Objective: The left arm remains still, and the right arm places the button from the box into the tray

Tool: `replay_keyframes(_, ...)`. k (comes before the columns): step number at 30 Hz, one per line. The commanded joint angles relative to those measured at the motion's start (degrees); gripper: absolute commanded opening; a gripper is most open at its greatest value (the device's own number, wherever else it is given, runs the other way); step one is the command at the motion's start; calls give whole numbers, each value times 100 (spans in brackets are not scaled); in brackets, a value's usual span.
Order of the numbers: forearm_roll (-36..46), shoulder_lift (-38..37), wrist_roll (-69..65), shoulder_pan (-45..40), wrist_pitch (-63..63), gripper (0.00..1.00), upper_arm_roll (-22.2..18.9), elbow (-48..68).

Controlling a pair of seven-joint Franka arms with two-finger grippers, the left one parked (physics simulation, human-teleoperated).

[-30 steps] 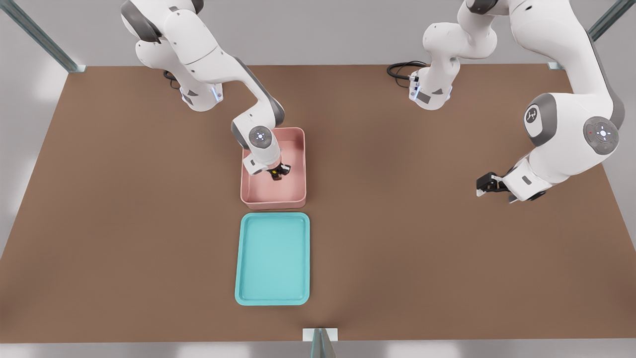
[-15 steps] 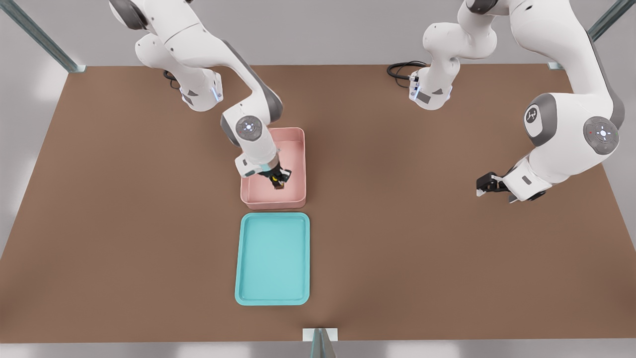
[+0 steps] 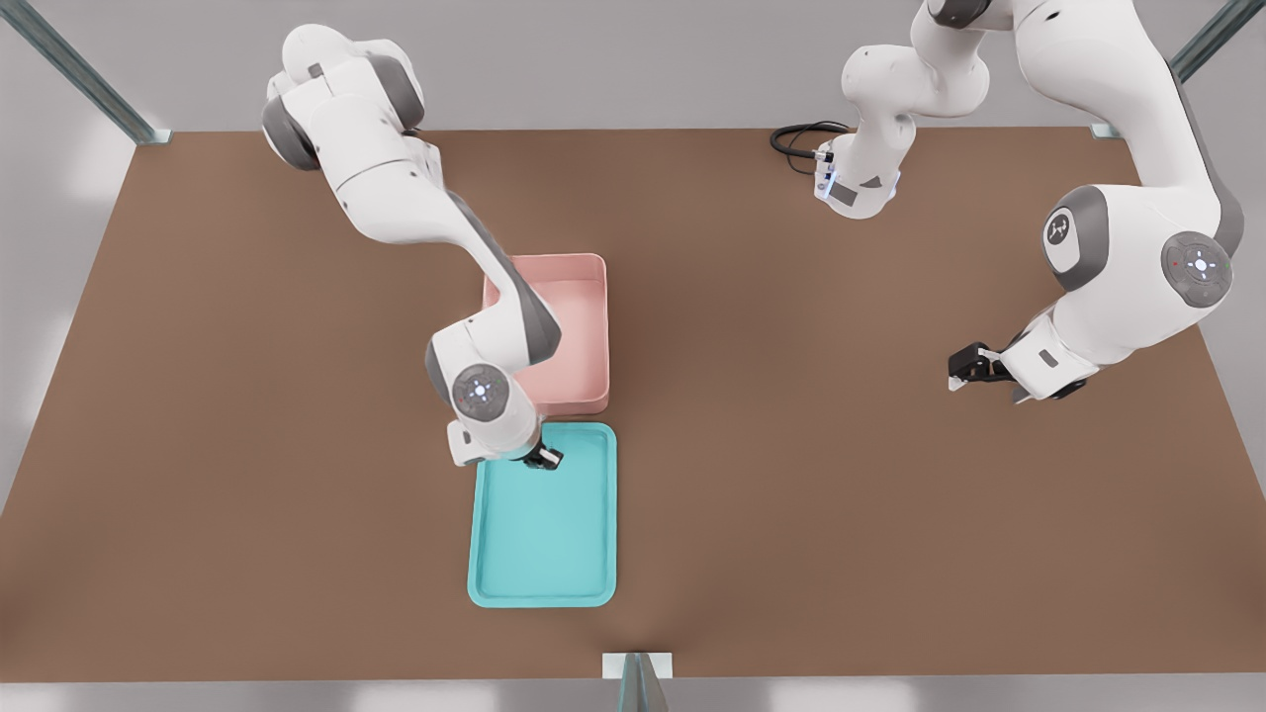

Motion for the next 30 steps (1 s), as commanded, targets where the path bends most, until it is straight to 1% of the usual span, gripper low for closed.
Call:
replay_keyframes(1, -82, 312, 94, -9, -262, 46, -8, 336)
replay_keyframes(4, -82, 664, 103, -9, -227, 46, -113, 714)
replay_keyframes(7, -82, 682, 103, 0, -192, 46, -122, 714)
replay_keyframes(8, -91, 682, 103, 0, -175, 76, -122, 714)
replay_keyframes(9, -91, 682, 94, 0, -157, 100, -131, 714)
replay_keyframes(13, -152, 673, 50, -8, -166, 100, -148, 714)
replay_keyframes(14, -144, 542, 42, 0, -323, 100, -227, 714)
replay_keyframes(15, -152, 252, 42, -17, -928, 100, -271, 714)
replay_keyframes(16, -135, -380, -334, -534, -1589, 100, -254, 714)
replay_keyframes(17, -109, -996, -1940, -1035, -1887, 100, -210, 425)
replay_keyframes(18, -82, -1445, -3515, -1669, -2204, 100, -201, 108)
replay_keyframes(19, -117, -1761, -5212, -2153, -2583, 100, -298, 20)
replay_keyframes(20, -126, -2235, -6338, -2416, -2513, 100, -535, -506)
replay_keyframes(21, -73, -2947, -6427, -2540, -1784, 100, -553, -1718)
replay_keyframes(22, -82, -3282, -6445, -2636, -1563, 100, -588, -2256)
replay_keyframes(23, -82, -3230, -6340, -2663, -1967, 100, -561, -2204)
replay_keyframes(27, -65, -2983, -5997, -2426, -2011, 100, -491, -2195)
replay_keyframes(30, 15, -2983, -6005, -2443, -2011, 100, -482, -2160)
